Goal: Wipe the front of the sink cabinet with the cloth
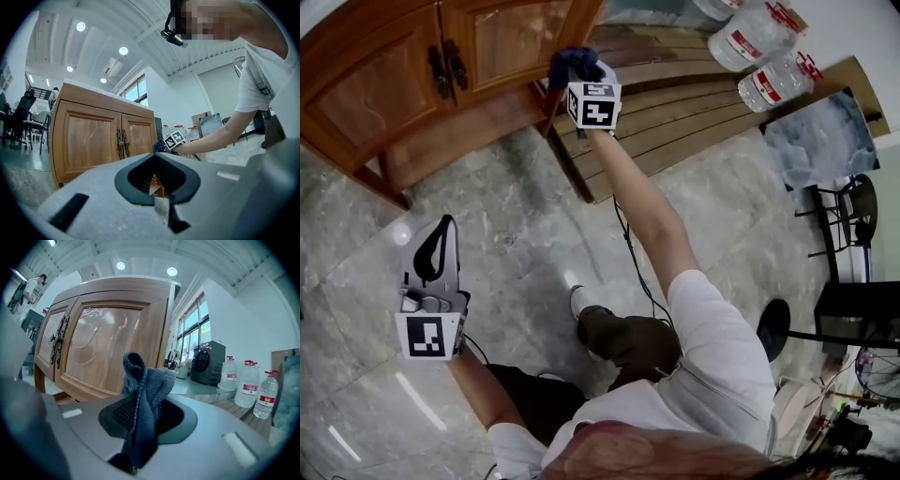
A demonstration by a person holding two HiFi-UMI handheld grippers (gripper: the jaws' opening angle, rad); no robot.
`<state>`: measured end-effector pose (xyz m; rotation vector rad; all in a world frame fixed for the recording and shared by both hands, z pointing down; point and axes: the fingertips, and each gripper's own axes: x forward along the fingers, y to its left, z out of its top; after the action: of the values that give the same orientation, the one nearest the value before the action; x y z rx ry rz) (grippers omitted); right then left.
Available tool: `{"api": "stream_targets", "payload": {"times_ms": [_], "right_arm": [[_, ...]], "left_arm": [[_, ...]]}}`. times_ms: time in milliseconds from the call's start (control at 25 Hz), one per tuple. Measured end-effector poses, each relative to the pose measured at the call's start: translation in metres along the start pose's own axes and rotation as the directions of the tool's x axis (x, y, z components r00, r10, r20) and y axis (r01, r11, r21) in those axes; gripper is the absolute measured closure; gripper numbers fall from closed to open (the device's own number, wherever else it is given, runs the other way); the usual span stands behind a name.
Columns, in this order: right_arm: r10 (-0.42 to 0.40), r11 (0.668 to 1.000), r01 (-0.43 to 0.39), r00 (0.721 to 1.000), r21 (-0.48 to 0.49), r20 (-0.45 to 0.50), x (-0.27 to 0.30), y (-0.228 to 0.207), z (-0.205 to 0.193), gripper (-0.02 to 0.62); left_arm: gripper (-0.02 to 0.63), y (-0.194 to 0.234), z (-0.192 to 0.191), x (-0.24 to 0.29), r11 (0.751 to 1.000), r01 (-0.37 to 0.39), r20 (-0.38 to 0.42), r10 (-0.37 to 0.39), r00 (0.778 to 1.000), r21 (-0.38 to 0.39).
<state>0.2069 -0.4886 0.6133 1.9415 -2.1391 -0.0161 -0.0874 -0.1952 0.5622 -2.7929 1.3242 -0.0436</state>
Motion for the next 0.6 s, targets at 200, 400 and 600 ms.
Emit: {"api": "stream_targets", "payload": {"times_ms": [200, 400, 600], "right_arm": [[-0.025, 1.0, 0.025, 1.0, 0.006, 0.003, -0.001, -0.018, 0.009, 0.485], [-0.015, 1.0, 0.015, 1.0, 0.01, 0.009, -0.005, -0.017, 0.01, 0.486], [0.042, 0.999, -0.042, 0.997, 0.006, 0.066, -0.021, -0.004, 0.021, 0.486]], "left_arm": [[0.601, 0.001, -0.005, 0.0, 1.0, 0.007, -0.011, -0.007, 1.0, -0.001], [0.601, -0.002, -0.004, 0.0, 1.0, 0.012, -0.012, -0.012, 1.0, -0.004], [0.601, -0.001, -0.005, 0.0, 1.0, 0.01, -0.01, -0.01, 1.0, 0.0]]}}
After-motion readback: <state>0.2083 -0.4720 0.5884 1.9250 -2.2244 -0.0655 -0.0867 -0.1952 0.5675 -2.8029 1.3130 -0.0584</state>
